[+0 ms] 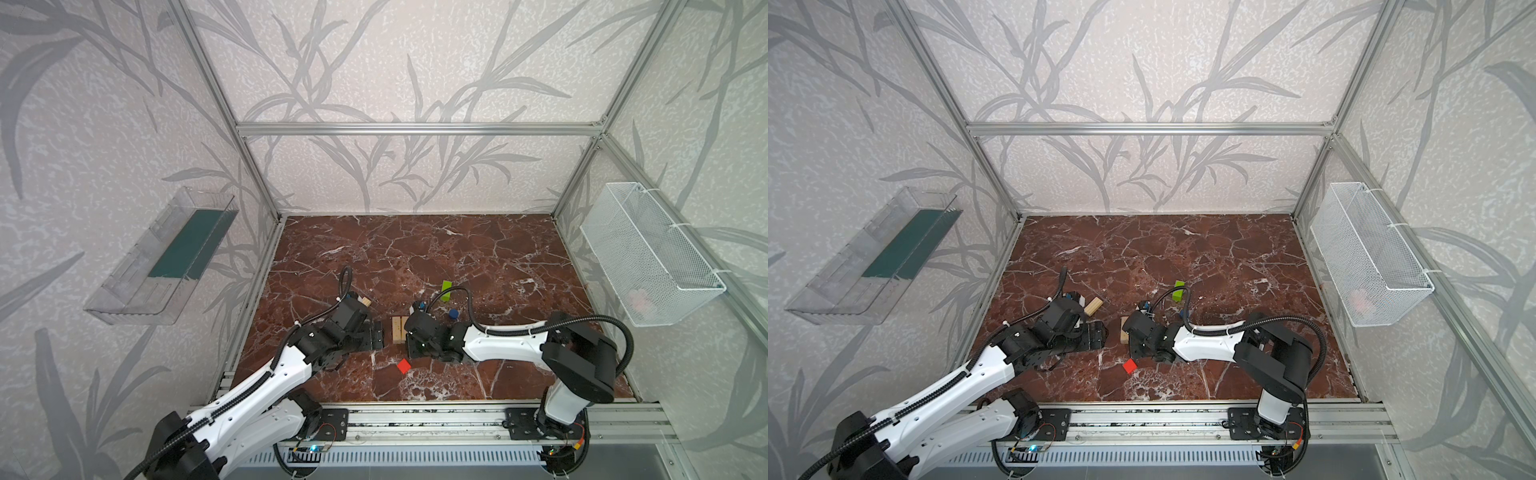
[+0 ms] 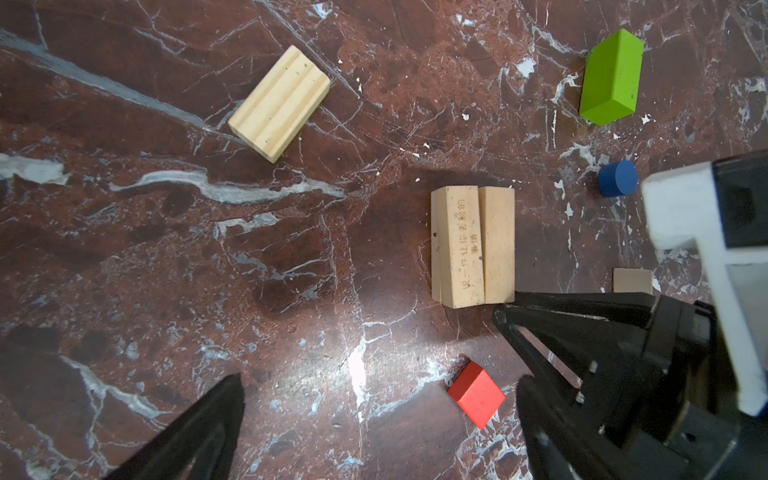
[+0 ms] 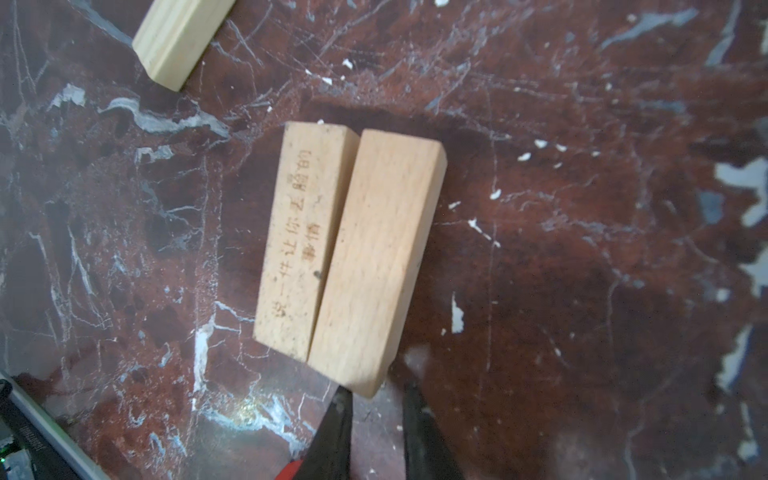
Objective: Build the wood block tower
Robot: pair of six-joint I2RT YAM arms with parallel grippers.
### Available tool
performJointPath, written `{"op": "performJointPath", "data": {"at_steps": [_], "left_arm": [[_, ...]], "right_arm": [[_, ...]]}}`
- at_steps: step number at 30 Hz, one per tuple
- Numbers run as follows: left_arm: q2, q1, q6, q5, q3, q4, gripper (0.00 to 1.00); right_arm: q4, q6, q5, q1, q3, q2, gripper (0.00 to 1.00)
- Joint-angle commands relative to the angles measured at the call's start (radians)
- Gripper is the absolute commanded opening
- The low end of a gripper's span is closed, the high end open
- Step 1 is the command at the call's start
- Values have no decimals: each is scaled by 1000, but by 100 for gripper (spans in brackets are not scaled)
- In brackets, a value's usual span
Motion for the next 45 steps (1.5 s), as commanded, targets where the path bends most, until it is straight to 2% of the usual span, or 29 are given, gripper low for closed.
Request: {"op": "performJointPath", "data": {"at_steps": [1,9,18,31,45], "left_arm": [[4,4,11,4,30,3,100],[32,4,21,8,48,9,100],[50,4,26,6,61,13,100],[68,4,28,0,71,10,100],[71,4,31,-1,72,11,100]], "right_arm": [[-10,-16,4,2,-14,-66,24],[-48,-23,46,-53,-22,-112,24],[-91,-73,41,-141,45,-29,22],[-85,-103,6,-147,136,99,21],[-64,-109,-19,-147,161,133,20]]}}
